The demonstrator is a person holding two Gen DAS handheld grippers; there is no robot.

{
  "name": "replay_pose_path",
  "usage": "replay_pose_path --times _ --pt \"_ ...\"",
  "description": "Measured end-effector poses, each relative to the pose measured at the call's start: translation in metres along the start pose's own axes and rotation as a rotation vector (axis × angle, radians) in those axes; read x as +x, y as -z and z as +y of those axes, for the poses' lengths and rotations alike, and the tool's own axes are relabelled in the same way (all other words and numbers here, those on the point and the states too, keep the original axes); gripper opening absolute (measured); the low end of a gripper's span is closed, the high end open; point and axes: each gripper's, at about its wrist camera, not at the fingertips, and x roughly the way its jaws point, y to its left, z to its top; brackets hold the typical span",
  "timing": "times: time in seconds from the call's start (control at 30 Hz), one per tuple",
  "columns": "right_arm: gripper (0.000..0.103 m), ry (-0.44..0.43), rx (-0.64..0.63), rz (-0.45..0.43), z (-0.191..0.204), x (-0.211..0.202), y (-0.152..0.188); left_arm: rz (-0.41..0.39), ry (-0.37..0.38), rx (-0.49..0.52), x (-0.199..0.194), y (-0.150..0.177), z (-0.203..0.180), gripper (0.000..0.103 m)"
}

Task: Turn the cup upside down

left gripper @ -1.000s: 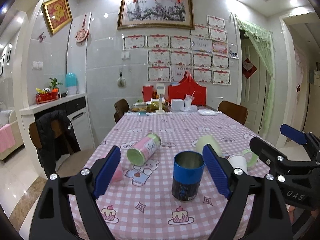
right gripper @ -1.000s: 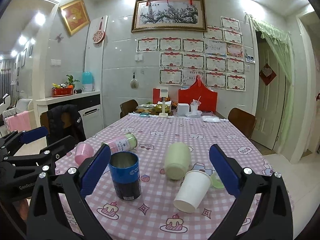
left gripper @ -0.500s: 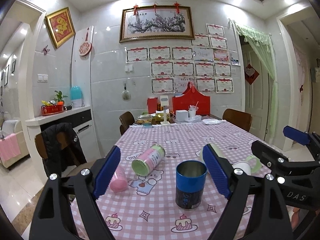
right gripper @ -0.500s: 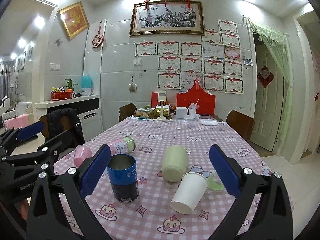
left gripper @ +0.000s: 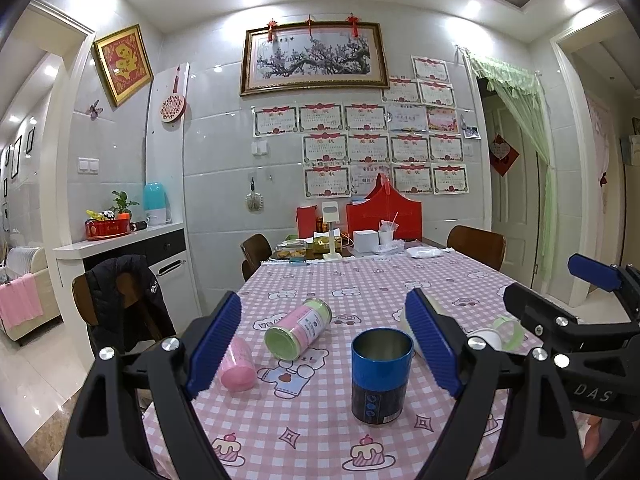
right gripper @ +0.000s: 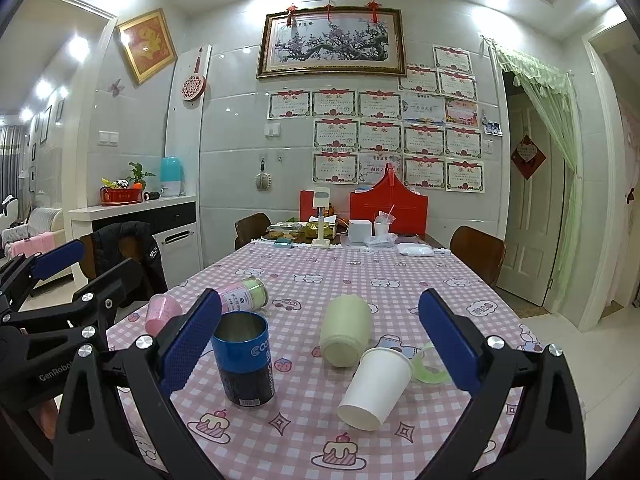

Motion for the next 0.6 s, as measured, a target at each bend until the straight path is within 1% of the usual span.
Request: replay_pose_path --times 0.6 --pt "0.095 -0.001 0.002 0.000 -0.0004 -0.0002 0.0002 -0.004 -0.002 0.002 -0.0022 -0.0003 0.0012 0.083"
